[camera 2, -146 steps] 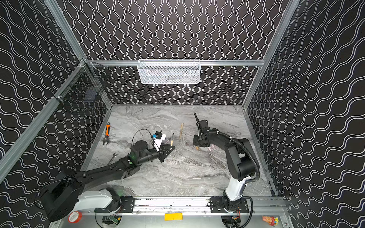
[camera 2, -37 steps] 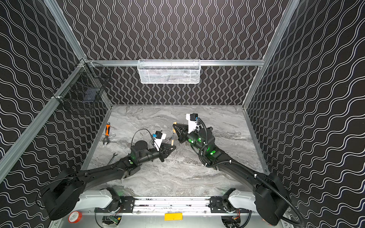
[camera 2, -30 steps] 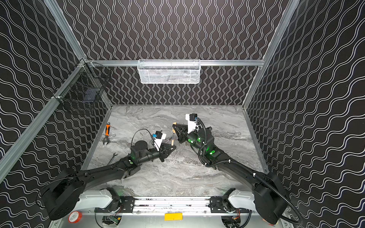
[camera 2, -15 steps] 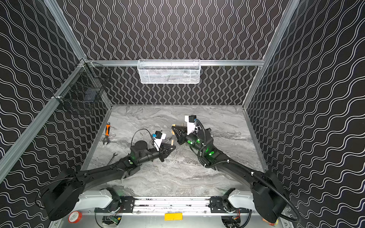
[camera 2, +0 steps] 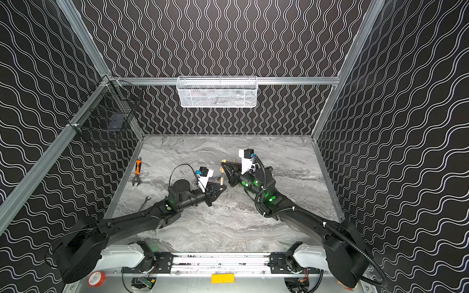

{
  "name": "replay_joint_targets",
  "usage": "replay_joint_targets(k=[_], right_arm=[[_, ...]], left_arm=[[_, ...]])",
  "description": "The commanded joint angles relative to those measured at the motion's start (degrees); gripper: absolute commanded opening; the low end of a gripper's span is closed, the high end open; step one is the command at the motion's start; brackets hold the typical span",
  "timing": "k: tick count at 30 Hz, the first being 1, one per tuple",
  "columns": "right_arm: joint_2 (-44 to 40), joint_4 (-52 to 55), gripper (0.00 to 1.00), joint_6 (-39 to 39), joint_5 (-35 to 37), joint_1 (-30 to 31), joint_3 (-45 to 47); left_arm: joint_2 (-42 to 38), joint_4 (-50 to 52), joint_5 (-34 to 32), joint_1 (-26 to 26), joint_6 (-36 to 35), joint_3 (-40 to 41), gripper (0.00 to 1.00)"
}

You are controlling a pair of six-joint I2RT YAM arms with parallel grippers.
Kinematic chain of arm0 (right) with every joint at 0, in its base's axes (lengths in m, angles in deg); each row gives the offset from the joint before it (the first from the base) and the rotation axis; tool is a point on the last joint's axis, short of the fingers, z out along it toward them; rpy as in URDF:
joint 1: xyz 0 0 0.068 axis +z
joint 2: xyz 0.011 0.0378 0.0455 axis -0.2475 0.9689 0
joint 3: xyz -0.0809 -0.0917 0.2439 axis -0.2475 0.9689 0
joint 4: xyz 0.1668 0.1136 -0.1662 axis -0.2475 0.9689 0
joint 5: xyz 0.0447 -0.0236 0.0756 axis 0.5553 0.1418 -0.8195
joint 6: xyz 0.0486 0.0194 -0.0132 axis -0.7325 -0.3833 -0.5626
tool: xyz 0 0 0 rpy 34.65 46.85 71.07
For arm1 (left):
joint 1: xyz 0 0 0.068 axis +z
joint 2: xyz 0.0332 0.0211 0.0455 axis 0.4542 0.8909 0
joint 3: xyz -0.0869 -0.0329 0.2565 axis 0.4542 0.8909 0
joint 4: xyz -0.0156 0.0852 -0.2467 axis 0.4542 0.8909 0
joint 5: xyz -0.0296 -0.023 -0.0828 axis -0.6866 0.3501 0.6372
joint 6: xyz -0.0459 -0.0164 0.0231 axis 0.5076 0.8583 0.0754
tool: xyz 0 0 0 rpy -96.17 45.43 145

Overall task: Insert pens into pen caps
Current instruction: Put on the pen cap to the pen.

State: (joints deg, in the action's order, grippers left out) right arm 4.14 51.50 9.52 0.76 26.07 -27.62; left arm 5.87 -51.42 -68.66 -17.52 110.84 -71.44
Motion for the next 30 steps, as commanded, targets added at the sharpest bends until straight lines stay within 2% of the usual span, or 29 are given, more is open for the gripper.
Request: replay_joint_targets(k=[1,11,13,16,22,26,29,30], right_arm=[[0.6,-1.6,0.17,-1.1,-0.4,0.0,0.2],[-0.7,0.8,0.18,0.6,-0.6,0.1,0.0],[-1.5,3.1,0.22,1.8,-1.1,0.3,-0.5],[-3.1,6.5,0.36,3.1,-0.6,0.3,-1.4],[-7.0,12.5,0.45,5.1,-0.2,0.3,-3.5],[-9.2,16.1,0.51,6.2,2.7,0.3,-3.6],[-9.8,17.3,0.61,8.7,4.0,0.2,-3.5],[-9.3,18.4,0.61,10.5,3.6,0.2,-4.4]], left_arm=[[0.7,-4.3,0.6,0.0,0.6,-0.6,0.00],[-0.5,-1.9,-1.4,0.1,-0.8,-1.1,0.00],[-0.2,-1.4,-1.8,0.1,-0.9,-1.5,0.00],[0.3,-0.1,-2.3,0.1,-2.1,-2.6,0.00],[0.5,1.4,-3.5,0.1,-4.2,-4.2,0.00],[0.0,3.0,-4.5,0.1,-6.0,-5.0,0.00],[-0.1,3.9,-4.9,0.1,-7.1,-5.5,0.00],[-0.2,4.1,-5.0,0.1,-7.6,-5.5,0.00]])
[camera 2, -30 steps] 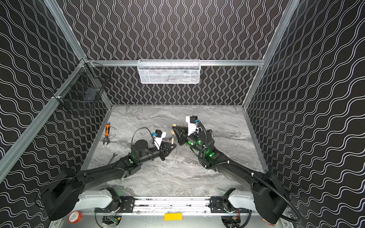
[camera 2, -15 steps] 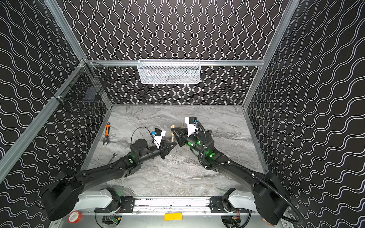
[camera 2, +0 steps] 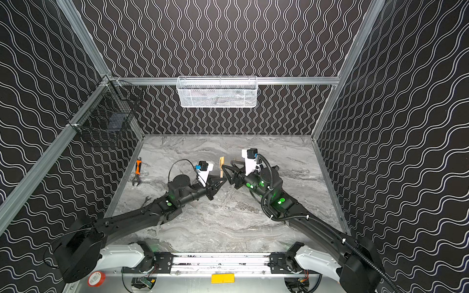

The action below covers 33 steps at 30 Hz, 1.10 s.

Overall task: Insert pens into pen caps
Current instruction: Put on the pen cap to the pen.

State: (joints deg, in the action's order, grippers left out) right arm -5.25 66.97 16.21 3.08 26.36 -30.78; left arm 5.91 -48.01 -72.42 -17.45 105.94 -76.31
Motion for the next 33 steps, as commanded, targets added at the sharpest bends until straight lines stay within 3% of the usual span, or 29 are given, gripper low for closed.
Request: replay_joint_targets(k=[1,3,6,9,12,15,21,33], right_arm=[[1.0,5.3,0.61,5.4,0.7,-0.1,-3.1],[3.3,13.1,0.60,7.0,1.8,-0.1,-8.6],[4.5,20.2,0.48,5.3,2.2,-0.8,-15.0],[2.9,14.0,0.47,3.8,-0.9,-2.0,-12.0],[5.3,19.2,0.48,3.1,-3.8,-3.7,-16.9],[6.7,18.9,0.47,2.1,-10.4,-6.1,-17.8],[9.1,19.5,0.40,3.0,-16.3,-6.3,-19.6],[12.0,19.3,0.30,2.5,-17.8,-6.3,-19.5]], left_arm=[[-0.4,0.7,-1.0,0.0,-3.3,-0.6,0.00],[-0.9,1.6,-1.6,0.0,-4.4,-0.4,0.00],[-1.6,1.9,-3.3,0.0,-6.1,0.2,0.00],[-1.9,1.8,-3.5,0.0,-7.3,0.6,0.00],[-2.2,1.6,-2.8,0.0,-8.2,0.7,0.00],[-2.4,1.8,-2.1,0.0,-8.6,0.8,0.00],[-1.9,2.0,-0.8,-0.1,-8.1,0.2,0.00],[-2.0,2.8,-0.5,0.0,-7.7,-0.2,0.00]])
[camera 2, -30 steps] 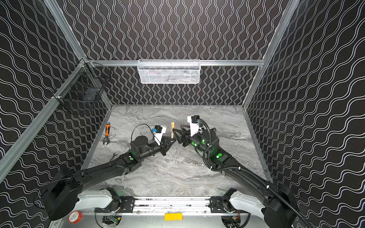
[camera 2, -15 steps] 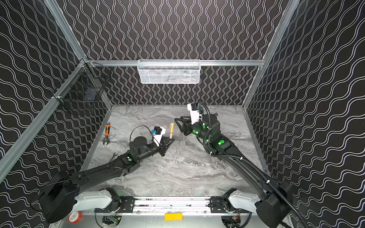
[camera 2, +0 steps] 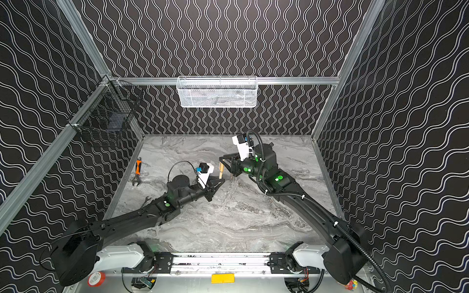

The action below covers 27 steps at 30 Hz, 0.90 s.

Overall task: Insert pens into pen caps
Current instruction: Put on the pen cap to the pen.

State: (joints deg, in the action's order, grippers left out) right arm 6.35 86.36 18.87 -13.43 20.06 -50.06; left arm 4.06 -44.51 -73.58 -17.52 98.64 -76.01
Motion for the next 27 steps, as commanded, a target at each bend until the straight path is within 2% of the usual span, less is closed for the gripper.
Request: replay_joint_targets(k=[1,7,11,18,27], right_arm=[[0.6,0.0,0.30,-0.3,-1.6,0.1,-0.1],[-0.3,-0.2,0.12,0.0,-2.4,0.3,2.2],[-0.4,1.3,0.06,1.7,-2.3,1.0,3.4],[-1.5,1.0,0.00,2.5,-1.1,1.8,6.9],[-1.8,2.4,0.00,5.5,3.8,4.0,9.4]], left_arm=[[-0.4,-0.6,0.6,0.0,-0.3,-0.6,0.00],[-0.6,0.2,-0.1,0.0,0.2,-1.4,0.00],[-0.4,1.9,-0.4,0.0,1.2,-3.5,0.00],[-1.2,4.3,-1.1,0.1,3.6,-7.7,0.00],[-3.4,6.3,-2.3,1.2,3.6,-11.4,0.00]])
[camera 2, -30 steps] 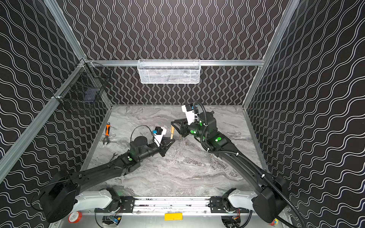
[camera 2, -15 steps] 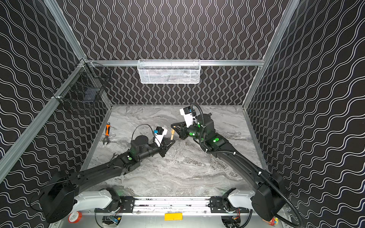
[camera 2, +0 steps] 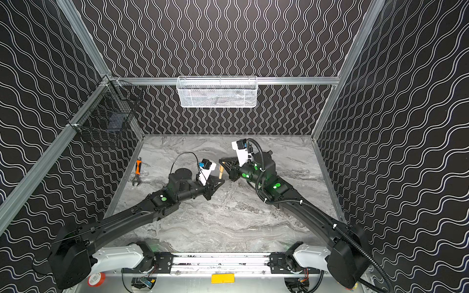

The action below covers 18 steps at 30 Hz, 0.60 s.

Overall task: Insert pens into pen caps
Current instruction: Put on the pen cap to the pen.

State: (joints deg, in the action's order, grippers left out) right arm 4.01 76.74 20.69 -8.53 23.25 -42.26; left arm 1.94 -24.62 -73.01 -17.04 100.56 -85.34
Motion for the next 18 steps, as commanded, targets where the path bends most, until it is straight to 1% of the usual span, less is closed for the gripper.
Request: replay_joint_targets(k=[1,13,16,18], right_arm=[[0.6,11.9,0.00,3.6,-0.8,0.9,2.1],[0.8,11.3,0.00,3.9,1.8,3.2,6.2],[0.9,10.3,0.00,3.2,1.3,3.4,7.9],[1.2,10.1,0.00,3.0,1.2,3.5,8.3]], left_arm=[[-1.4,-13.7,-3.0,0.9,1.6,-2.3,0.00],[-2.4,-14.8,-2.5,3.2,1.4,-4.9,0.00],[-2.6,-15.7,-2.9,4.3,2.0,-5.5,0.00],[-2.4,-16.1,-2.0,4.8,2.3,-5.9,0.00]])
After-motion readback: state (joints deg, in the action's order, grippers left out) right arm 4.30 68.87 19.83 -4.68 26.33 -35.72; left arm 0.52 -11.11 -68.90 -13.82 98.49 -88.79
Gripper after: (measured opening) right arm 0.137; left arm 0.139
